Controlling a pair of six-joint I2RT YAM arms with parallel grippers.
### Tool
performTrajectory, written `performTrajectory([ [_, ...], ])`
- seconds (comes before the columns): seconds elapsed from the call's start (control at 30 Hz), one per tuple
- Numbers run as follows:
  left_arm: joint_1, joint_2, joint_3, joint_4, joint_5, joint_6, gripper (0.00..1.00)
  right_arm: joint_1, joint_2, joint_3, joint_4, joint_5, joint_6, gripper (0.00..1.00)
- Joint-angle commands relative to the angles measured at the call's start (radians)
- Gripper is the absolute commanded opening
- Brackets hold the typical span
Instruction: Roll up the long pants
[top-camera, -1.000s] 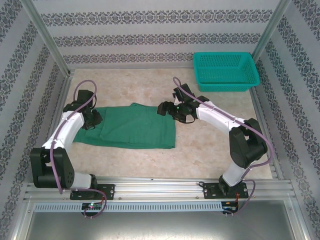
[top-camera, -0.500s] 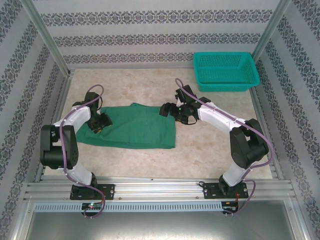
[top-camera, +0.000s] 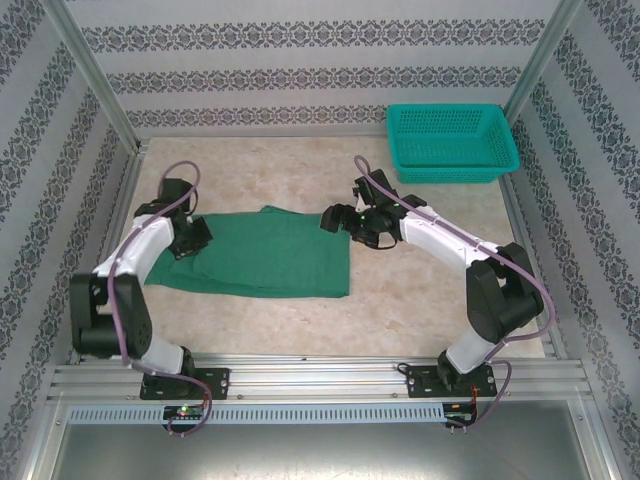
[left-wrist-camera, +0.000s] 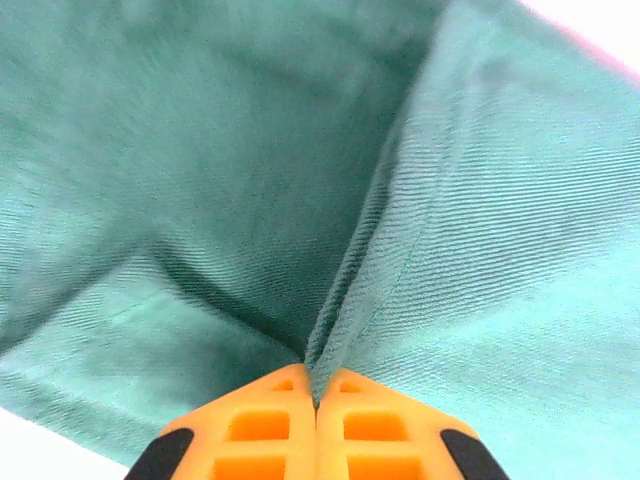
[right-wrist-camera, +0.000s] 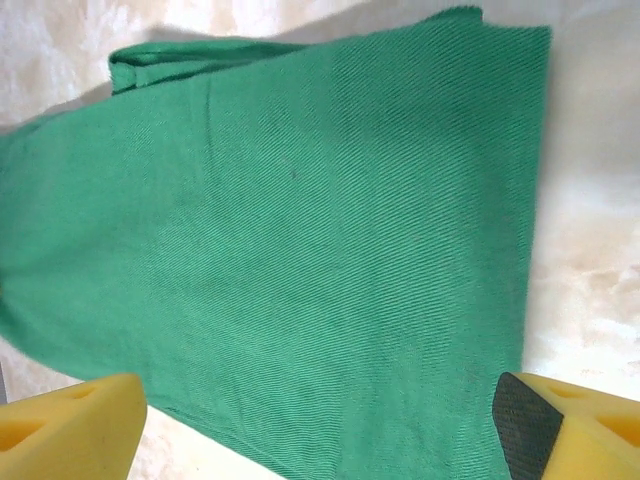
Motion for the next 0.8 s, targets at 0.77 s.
performTrajectory([
  [0.77,0.492,0.024,0.135,-0.085,-0.123,-0.014,0.0,0.004,0.08,0.03,0.015,-0.062,-0.023,0.93],
])
